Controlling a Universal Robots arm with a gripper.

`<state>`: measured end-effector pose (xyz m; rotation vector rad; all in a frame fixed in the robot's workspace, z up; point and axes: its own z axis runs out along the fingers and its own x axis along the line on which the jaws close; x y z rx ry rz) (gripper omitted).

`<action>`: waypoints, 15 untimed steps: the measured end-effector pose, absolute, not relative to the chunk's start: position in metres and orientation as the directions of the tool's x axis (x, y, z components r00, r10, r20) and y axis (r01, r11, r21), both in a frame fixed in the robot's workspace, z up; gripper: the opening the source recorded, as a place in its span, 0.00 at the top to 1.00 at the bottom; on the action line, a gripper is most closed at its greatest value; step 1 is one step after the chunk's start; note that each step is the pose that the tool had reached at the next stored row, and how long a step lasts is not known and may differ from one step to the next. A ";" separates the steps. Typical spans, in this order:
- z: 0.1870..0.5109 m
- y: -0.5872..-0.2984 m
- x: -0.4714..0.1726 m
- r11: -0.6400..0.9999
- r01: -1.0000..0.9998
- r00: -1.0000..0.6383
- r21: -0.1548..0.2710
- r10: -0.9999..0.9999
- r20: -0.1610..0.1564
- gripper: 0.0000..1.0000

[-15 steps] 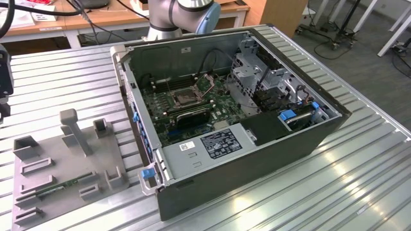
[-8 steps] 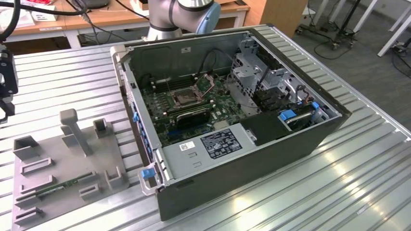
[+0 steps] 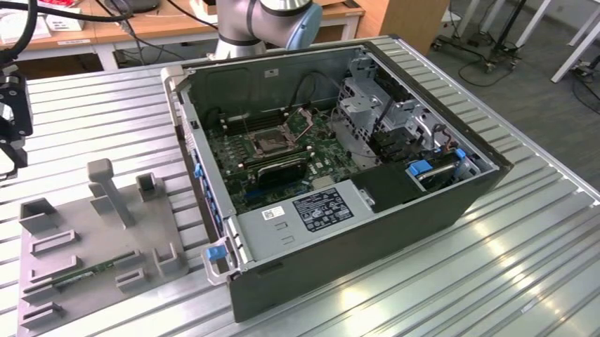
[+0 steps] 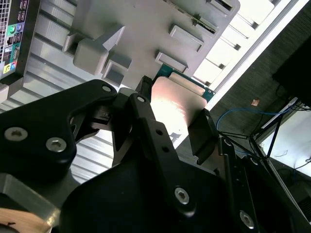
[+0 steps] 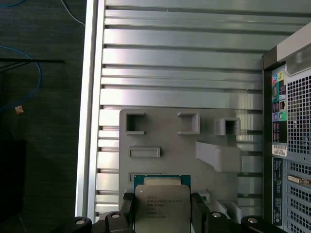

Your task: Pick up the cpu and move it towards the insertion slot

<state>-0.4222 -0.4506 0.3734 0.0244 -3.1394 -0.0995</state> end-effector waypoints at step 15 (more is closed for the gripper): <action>0.373 -0.451 -0.418 0.998 -0.016 -1.000 0.063 -0.016 0.000 0.46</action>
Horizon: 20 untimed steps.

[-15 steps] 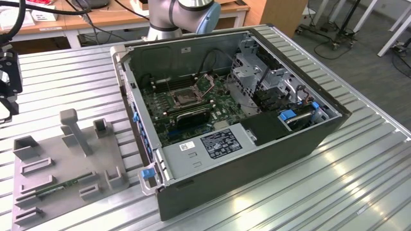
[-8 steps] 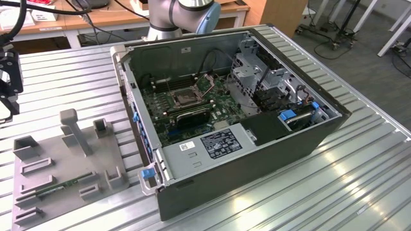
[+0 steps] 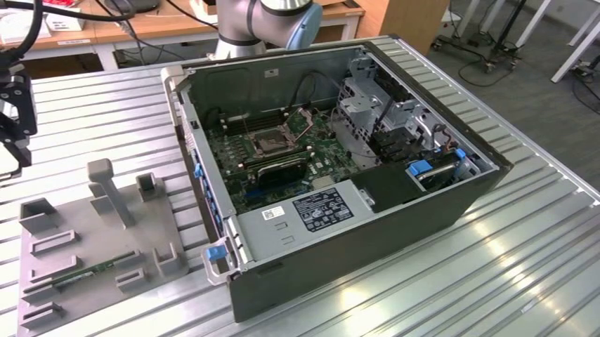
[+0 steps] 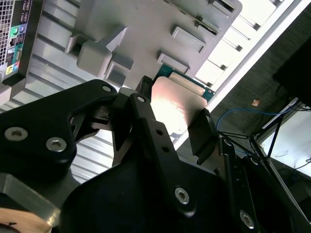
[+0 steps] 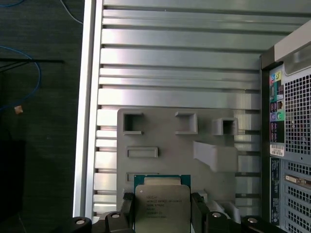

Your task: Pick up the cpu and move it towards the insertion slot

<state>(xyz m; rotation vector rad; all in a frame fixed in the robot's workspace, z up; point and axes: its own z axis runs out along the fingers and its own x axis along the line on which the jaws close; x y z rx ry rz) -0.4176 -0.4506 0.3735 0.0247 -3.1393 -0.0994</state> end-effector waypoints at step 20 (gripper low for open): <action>0.373 -0.451 -0.393 0.998 -0.016 -1.000 0.063 -0.016 0.000 0.46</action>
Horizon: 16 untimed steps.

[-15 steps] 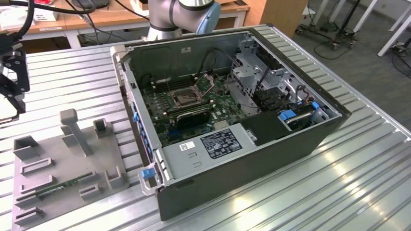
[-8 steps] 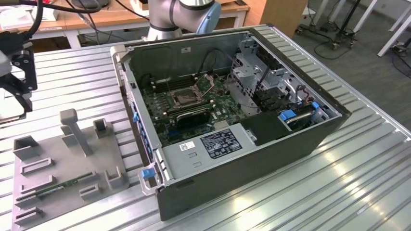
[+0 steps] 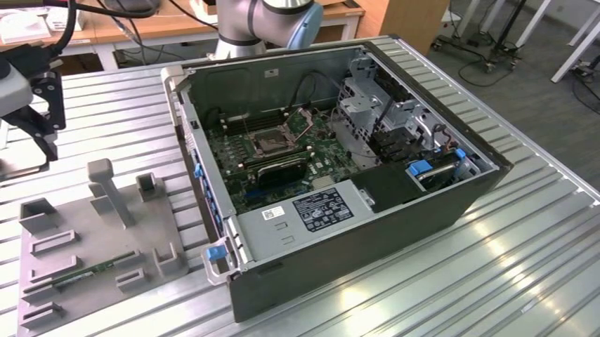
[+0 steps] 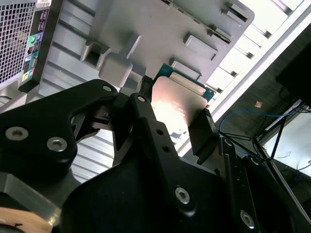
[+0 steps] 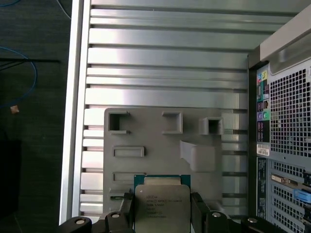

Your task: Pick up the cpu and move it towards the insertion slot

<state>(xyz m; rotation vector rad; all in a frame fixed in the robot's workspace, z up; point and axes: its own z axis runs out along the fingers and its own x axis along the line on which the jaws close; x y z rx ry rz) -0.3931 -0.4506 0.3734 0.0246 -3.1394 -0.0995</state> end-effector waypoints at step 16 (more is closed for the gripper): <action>0.375 -0.451 -0.392 0.998 -0.016 -1.000 0.063 -0.016 0.000 0.46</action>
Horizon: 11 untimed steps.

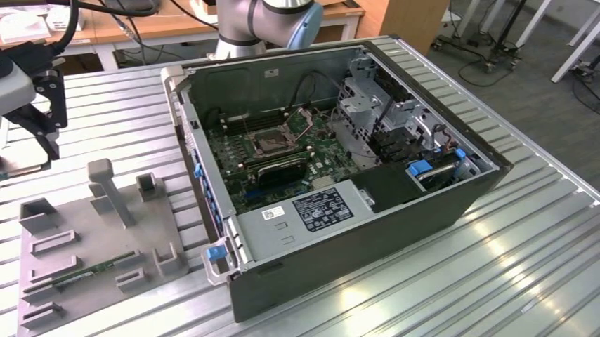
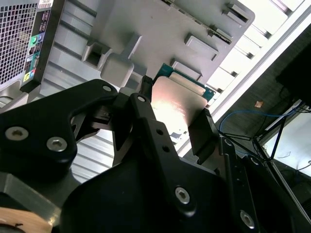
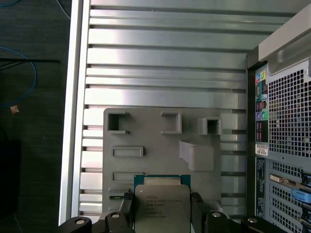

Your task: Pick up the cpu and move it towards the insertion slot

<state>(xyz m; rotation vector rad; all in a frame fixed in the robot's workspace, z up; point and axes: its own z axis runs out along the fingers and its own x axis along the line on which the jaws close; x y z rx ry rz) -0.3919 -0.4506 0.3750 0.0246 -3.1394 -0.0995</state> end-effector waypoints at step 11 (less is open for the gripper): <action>0.375 -0.451 -0.386 0.998 -0.016 -1.000 0.063 -0.016 0.000 0.46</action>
